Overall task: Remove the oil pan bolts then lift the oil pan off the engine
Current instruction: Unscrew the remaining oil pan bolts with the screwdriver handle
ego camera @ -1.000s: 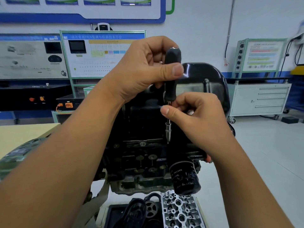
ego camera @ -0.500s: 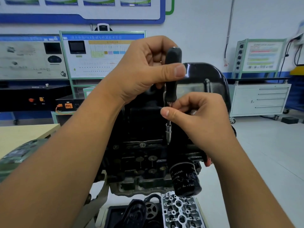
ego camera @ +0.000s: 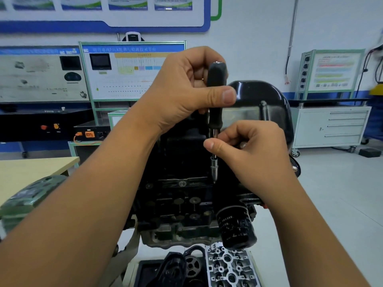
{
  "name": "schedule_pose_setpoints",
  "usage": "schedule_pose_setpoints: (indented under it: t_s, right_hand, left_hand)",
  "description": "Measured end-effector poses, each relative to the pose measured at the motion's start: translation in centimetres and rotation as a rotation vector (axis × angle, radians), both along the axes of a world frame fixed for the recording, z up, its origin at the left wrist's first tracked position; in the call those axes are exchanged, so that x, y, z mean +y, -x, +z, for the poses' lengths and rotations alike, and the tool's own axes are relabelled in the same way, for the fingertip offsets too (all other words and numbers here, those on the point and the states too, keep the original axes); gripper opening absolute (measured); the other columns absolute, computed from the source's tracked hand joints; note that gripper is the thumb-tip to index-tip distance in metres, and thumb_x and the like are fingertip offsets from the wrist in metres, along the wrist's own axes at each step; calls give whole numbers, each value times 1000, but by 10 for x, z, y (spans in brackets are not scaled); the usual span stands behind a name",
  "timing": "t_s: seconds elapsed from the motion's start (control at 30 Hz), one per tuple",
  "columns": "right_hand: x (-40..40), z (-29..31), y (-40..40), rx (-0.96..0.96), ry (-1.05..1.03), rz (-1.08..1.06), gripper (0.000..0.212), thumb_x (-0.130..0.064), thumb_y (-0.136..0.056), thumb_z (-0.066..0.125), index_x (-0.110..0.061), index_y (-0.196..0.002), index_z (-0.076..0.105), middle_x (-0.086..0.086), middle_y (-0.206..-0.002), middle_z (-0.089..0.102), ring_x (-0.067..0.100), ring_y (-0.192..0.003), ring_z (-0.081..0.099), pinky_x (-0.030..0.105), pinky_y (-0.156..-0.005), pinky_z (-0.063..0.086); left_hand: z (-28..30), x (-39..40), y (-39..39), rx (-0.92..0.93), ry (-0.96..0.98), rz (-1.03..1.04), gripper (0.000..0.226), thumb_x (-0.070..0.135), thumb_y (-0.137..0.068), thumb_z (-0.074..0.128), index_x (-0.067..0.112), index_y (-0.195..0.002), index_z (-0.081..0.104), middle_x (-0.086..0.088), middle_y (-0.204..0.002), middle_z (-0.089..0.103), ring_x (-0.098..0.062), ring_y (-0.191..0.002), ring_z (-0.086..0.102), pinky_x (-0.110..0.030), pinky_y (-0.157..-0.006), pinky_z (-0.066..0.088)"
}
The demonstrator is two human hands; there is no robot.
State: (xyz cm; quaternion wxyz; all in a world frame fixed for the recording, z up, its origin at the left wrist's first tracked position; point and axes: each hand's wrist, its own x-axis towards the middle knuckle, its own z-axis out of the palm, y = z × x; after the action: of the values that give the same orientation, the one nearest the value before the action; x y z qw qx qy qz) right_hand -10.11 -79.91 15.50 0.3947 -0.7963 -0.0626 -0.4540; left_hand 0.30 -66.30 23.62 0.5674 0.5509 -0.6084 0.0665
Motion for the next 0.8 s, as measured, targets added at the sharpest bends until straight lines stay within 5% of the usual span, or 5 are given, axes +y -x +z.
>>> schedule_pose_setpoints:
  t_s: [0.23,0.4,0.57,0.7,0.8]
  right_hand:
    - [0,2,0,49,117,8,23,-18,-87,81,-18,-68,68,-7,-59,63,8,-59,58,8,-58,38]
    - [-2,3,3,50,83,58,23,-27,-81,86,-27,-66,69,-8,-61,66,3,-55,57,10,-58,41]
    - [-3,1,2,44,94,43,24,-22,-81,87,-19,-65,69,-4,-58,64,2,-54,54,9,-57,40]
    - [-3,2,3,71,166,52,27,-20,-88,81,-22,-66,65,-9,-54,59,4,-54,52,8,-55,38]
    - [0,0,2,47,80,76,23,-24,-83,85,-24,-66,69,-9,-57,64,1,-53,55,8,-56,41]
  left_hand:
    - [5,7,3,-7,-101,-96,24,13,-87,65,5,-110,64,-6,-94,78,-4,-60,65,-16,-50,47]
    - [0,5,-1,7,-47,-31,25,17,-79,79,11,-99,66,-18,-90,71,-10,-67,67,-17,-49,48]
    - [3,5,2,-33,-92,-68,46,42,-76,84,9,-105,68,-2,-90,77,-10,-74,71,-18,-54,51]
    - [4,8,2,-21,-116,-58,24,21,-85,72,8,-105,70,-4,-92,79,-9,-69,68,-18,-53,48]
    - [1,7,2,-29,-75,-16,36,34,-79,83,9,-98,67,-3,-84,76,-14,-71,71,-19,-51,49]
